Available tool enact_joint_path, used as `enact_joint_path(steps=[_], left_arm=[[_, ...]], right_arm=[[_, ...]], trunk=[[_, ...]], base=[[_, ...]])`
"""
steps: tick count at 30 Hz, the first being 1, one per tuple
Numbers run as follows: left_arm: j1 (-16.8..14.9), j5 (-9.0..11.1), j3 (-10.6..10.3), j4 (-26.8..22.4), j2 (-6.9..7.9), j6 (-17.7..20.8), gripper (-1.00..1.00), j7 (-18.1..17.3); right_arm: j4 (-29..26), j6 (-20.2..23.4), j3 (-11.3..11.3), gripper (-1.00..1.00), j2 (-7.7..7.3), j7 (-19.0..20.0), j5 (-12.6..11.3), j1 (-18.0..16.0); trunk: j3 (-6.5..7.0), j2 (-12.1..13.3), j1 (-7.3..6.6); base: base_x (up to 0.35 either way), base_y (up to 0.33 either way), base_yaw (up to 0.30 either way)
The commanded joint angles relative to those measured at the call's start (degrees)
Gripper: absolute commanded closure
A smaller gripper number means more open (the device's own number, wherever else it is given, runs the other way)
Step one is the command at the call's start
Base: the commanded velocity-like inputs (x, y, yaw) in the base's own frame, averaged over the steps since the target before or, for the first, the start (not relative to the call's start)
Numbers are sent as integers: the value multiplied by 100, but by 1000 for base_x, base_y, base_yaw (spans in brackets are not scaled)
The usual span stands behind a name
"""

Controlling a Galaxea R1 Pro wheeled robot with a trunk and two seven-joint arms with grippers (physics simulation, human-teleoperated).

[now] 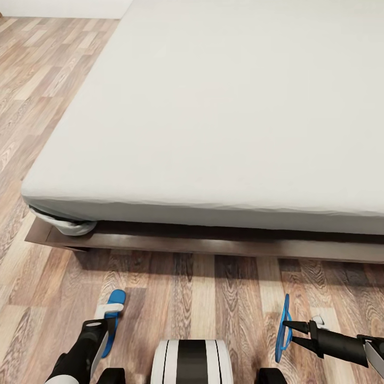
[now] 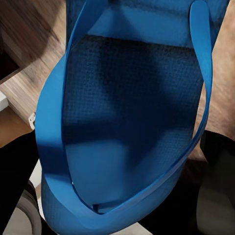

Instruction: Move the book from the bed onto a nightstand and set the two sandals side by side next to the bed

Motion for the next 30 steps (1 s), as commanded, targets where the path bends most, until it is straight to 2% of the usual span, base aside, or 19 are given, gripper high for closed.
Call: enact_joint_path(steps=[1, 19, 24, 30], left_arm=[[4, -35, 27, -1, 1, 29, 100, -2], [4, -42, 51, -55, 53, 29, 100, 6], [4, -38, 65, -151, 164, 25, 100, 6], [4, 124, 400, -208, 212, 25, 100, -14]], right_arm=[[0, 40, -12, 100, -1, 8, -3, -1], [0, 40, -12, 100, -1, 8, -3, -1], [0, 40, -12, 100, 2, 8, -3, -1], [0, 40, -12, 100, 3, 7, -3, -1]], trunk=[[-4, -1, 1], [-4, -1, 1], [-4, -1, 1], [-4, -1, 1]], base=[[0, 0, 0], [0, 0, 0], [0, 0, 0], [0, 0, 0]])
